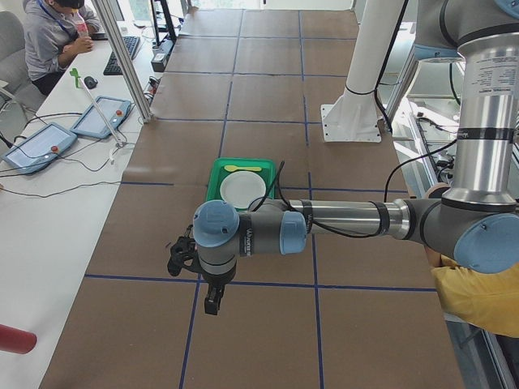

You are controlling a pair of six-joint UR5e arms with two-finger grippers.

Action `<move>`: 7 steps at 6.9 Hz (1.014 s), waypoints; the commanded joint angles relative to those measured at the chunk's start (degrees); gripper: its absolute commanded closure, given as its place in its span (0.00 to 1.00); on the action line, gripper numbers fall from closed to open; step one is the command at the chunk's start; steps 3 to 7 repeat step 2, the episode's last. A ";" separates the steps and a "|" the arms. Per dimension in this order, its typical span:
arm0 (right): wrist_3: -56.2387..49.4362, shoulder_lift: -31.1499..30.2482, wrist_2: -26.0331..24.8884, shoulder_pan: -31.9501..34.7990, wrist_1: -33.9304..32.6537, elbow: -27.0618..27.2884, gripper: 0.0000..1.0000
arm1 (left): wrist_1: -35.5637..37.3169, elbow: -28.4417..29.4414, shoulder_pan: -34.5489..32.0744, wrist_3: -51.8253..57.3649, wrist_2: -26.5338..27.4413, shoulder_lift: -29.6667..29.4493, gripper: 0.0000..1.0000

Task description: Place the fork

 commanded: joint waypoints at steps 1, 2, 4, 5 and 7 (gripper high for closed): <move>0.09 0.00 0.00 0.00 0.00 0.00 0.00 | -0.10 0.12 0.00 0.24 0.01 -0.05 0.00; 0.00 0.00 0.00 0.00 0.00 0.00 0.00 | -0.11 -0.05 0.00 0.24 0.19 -0.05 0.00; 0.00 0.00 0.00 0.00 0.00 0.00 0.00 | -0.11 -0.05 0.00 0.24 0.19 -0.05 0.00; 0.00 0.00 0.00 0.00 0.00 0.00 0.00 | -0.11 -0.05 0.00 0.24 0.19 -0.05 0.00; 0.00 0.00 0.00 0.00 0.00 0.00 0.00 | -0.11 -0.05 0.00 0.24 0.19 -0.05 0.00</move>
